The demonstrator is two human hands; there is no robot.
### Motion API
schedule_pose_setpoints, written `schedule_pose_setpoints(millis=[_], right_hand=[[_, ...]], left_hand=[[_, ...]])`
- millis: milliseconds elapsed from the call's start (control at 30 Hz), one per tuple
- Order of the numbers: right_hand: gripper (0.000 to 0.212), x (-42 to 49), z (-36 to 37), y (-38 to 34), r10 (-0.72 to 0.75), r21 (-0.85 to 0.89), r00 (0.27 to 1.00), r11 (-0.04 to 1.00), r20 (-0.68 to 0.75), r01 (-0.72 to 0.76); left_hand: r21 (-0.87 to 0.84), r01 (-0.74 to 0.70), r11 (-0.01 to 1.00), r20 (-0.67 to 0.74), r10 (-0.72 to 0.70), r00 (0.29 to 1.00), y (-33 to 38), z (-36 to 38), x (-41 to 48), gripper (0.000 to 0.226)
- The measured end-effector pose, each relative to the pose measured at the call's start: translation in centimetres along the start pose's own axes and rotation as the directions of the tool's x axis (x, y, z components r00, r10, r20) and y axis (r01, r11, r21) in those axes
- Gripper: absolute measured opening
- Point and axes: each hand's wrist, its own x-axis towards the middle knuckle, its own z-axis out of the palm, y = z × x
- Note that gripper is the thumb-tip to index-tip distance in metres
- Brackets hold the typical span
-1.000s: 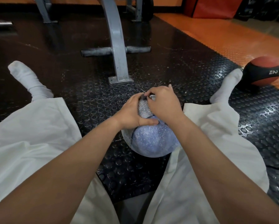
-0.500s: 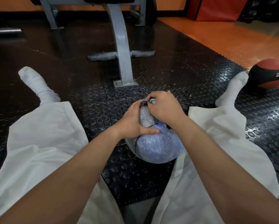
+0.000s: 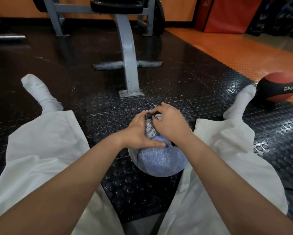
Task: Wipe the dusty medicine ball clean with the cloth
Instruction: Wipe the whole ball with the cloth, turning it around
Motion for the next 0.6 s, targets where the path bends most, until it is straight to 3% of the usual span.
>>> schedule_pose_setpoints(millis=[200, 333, 467, 600], right_hand=[[0.029, -2.3, -0.2, 0.4, -0.103, -0.015, 0.994, 0.995, -0.048, 0.102], [0.024, -4.5, -1.4, 1.1, -0.199, 0.04, 0.979, 0.979, 0.043, 0.198], [0.021, -2.1, -2.0, 0.3, -0.116, 0.009, 0.987, 0.993, 0.108, 0.116], [0.023, 2.1, -0.6, -0.3, -0.012, -0.175, 0.994, 0.984, 0.107, 0.031]], left_hand=[[-0.077, 0.017, 0.997, -0.063, -0.022, 0.998, 0.4, 0.2, 0.5, 0.135], [-0.028, -0.045, 0.999, -0.08, 0.043, 0.996, 0.4, 0.5, 0.3, 0.131], [-0.02, -0.067, 0.998, -0.098, 0.064, 0.993, 0.1, 0.7, 0.0, 0.131], [-0.015, -0.043, 0.999, -0.106, 0.042, 0.994, 0.2, 0.5, 0.2, 0.138]])
